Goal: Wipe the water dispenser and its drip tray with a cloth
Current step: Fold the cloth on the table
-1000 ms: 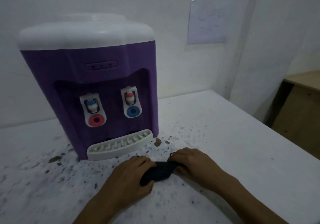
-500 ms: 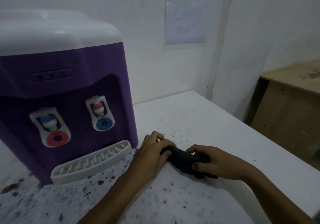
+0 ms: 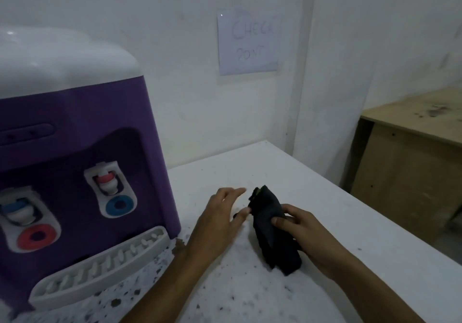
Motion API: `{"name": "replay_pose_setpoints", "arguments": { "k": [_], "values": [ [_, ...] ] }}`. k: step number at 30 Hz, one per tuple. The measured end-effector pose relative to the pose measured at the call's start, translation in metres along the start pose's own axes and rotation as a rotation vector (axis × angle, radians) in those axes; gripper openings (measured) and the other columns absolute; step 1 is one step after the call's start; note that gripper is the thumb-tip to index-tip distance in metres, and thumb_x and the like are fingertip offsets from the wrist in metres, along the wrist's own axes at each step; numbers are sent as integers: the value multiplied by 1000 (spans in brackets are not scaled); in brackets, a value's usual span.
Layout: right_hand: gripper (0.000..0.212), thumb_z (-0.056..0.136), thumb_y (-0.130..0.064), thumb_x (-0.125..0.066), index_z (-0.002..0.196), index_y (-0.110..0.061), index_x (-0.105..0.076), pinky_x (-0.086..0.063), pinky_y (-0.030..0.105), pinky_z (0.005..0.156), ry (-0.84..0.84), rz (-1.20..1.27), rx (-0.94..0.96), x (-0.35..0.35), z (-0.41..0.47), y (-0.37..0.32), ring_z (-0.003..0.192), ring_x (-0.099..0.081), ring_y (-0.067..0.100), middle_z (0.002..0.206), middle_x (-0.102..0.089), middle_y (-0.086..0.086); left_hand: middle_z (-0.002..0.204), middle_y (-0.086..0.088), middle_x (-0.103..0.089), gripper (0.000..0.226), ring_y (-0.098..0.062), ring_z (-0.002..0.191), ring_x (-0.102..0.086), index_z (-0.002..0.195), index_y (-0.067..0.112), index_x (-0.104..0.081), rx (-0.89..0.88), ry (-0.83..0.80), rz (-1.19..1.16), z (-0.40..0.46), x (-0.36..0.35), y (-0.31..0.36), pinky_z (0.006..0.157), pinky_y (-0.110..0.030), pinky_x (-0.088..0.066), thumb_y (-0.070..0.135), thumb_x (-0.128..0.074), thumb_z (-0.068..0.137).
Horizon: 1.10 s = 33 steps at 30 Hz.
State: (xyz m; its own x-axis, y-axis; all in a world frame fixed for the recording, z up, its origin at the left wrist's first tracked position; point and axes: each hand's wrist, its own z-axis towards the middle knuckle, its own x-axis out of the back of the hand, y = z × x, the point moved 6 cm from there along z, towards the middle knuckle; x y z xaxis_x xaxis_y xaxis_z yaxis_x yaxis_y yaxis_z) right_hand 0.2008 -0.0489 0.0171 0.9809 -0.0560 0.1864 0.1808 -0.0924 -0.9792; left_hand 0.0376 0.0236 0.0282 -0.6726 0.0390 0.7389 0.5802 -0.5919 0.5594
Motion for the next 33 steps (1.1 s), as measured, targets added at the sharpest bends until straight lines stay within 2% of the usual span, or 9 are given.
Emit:
{"name": "replay_pose_setpoints", "arguments": {
  "k": [5, 8, 12, 15, 19, 23, 25, 28, 33],
  "values": [
    [16, 94, -19, -54, 105, -25, -64, -53, 43, 90, 54, 16, 41, 8, 24, -8, 90, -70, 16, 95, -74, -1, 137, 14, -41, 38, -5, 128, -37, 132, 31, -47, 136, 13, 126, -10, -4, -38, 99, -15, -31, 43, -38, 97],
    [16, 94, -20, -55, 107, -26, -62, -52, 46, 91, 53, 61, 59, 0, 40, -16, 90, -70, 19, 95, -74, 2, 118, 15, -57, 26, -5, 110, -54, 112, 36, -60, 266, 90, -215, -1, 1, -31, 91, -17, -41, 46, -43, 94],
    [19, 95, -19, -53, 115, -21, -55, -56, 42, 85, -20, 177, 70, -22, 58, -25, 92, -69, 23, 99, -72, 8, 98, 5, -73, 39, -10, 93, -68, 101, 25, -70, 487, -132, -758, 14, -11, -9, 87, -26, -53, 55, -48, 90],
    [20, 96, -22, -53, 115, -20, -55, -55, 30, 72, -90, 221, 50, -30, 66, -36, 93, -69, 20, 102, -72, 6, 100, -1, -74, 31, -14, 93, -70, 106, 16, -69, 512, -46, -942, 25, -5, -11, 83, -27, -55, 40, -57, 90],
    [28, 97, -39, -47, 111, -21, -63, -52, 36, 86, -161, 220, 16, -28, 83, -44, 101, -65, 19, 107, -70, 0, 109, -3, -71, 24, -18, 101, -67, 114, 18, -65, 552, 19, -1093, 35, -4, -22, 76, -30, -56, 26, -56, 93],
    [27, 94, -30, -56, 114, -12, -59, -49, 32, 77, -199, 297, -24, -26, 103, -44, 91, -64, 17, 101, -68, 6, 111, -5, -70, 25, -25, 106, -64, 119, 18, -62, 600, 26, -1259, 45, -11, -25, 77, -33, -56, 21, -52, 96],
    [33, 89, -22, -64, 119, -14, -55, -50, 31, 74, -200, 335, -56, -24, 115, -43, 86, -66, 15, 94, -70, 4, 110, -7, -71, 26, -27, 107, -64, 119, 17, -61, 615, 38, -1291, 49, -14, -28, 87, -40, -54, 19, -53, 95],
    [40, 83, -17, -70, 121, -20, -56, -52, 38, 85, -247, 319, -87, -25, 131, -41, 93, -67, 20, 102, -71, 6, 105, -9, -72, 21, -28, 101, -66, 113, 18, -60, 644, 112, -1245, 53, -15, -39, 81, -39, -57, 17, -56, 93],
    [21, 91, -19, -61, 112, -19, -63, -56, 31, 78, -212, 159, -10, -13, 156, -45, 96, -67, 18, 106, -71, 3, 106, -6, -69, 16, -24, 97, -66, 107, 24, -55, 662, 269, -935, 61, -8, -68, 85, -44, -55, 26, -58, 92]
  ]
}}
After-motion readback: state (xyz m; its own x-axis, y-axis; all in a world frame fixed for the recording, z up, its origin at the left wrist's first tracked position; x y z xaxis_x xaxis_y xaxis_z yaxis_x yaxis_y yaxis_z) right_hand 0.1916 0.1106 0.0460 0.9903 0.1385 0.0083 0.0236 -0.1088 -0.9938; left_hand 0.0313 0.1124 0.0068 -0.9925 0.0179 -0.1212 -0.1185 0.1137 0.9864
